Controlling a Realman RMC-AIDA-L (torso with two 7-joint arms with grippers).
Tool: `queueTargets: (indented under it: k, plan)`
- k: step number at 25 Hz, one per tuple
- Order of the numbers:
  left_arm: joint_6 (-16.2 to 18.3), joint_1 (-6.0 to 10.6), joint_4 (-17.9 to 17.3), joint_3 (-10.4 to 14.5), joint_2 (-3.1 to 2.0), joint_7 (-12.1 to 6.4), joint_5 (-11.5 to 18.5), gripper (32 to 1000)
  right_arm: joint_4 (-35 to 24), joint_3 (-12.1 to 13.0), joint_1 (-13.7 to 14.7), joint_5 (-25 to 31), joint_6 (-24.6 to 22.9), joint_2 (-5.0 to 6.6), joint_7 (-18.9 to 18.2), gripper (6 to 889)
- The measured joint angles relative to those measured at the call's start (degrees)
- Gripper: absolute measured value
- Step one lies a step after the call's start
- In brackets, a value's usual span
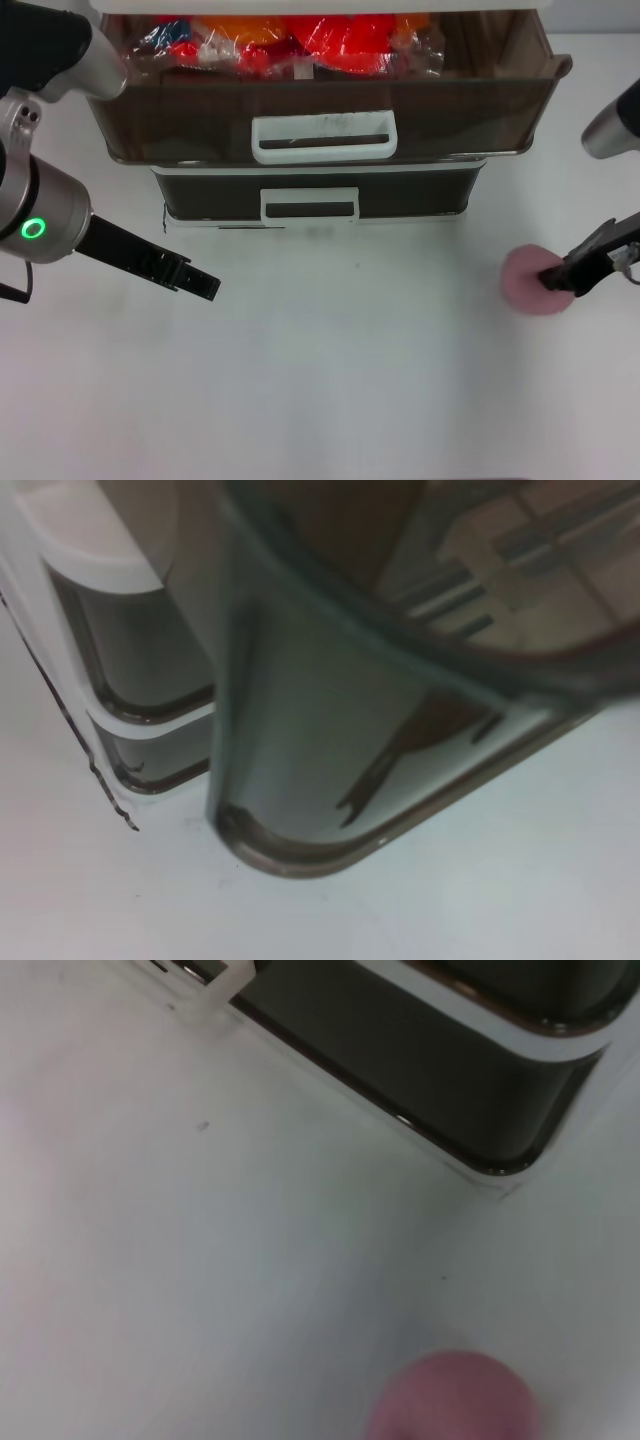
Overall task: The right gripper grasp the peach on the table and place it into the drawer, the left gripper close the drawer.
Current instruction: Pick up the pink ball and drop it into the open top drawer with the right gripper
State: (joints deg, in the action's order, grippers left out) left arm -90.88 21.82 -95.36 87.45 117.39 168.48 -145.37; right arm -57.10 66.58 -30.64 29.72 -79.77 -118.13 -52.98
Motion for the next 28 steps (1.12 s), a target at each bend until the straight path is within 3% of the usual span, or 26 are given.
queueTargets:
  k: [8,16,21,24,28]
  plan:
    - [0.0,-0.05,0.0,0.0,-0.05,0.00,-0.2,813,-10.8,-1.7,3.9,2.2,-7.1,-0.06,0.4,35]
    - [0.0,-0.09,0.0,0.0,-0.06,0.00,0.0,813,-25.2,-6.2,5.9,4.6,-17.2,-0.04,0.4,36]
    - [0.0,0.27,0.0,0.0,-0.06,-0.06,-0.2,813,-35.1,-10.8,5.5,5.2,-23.9,0.09,1.0,36]
    - [-0.1,0.32,0.0,0.0,-0.06,-0.08,-0.2,813,-39.5,-10.4,5.5,5.2,-24.9,0.37,3.3,36]
    - [-0.3,0.40,0.0,0.0,-0.06,-0.09,-0.3,813,-43.9,-9.2,5.4,5.5,-25.6,1.76,5.6,36]
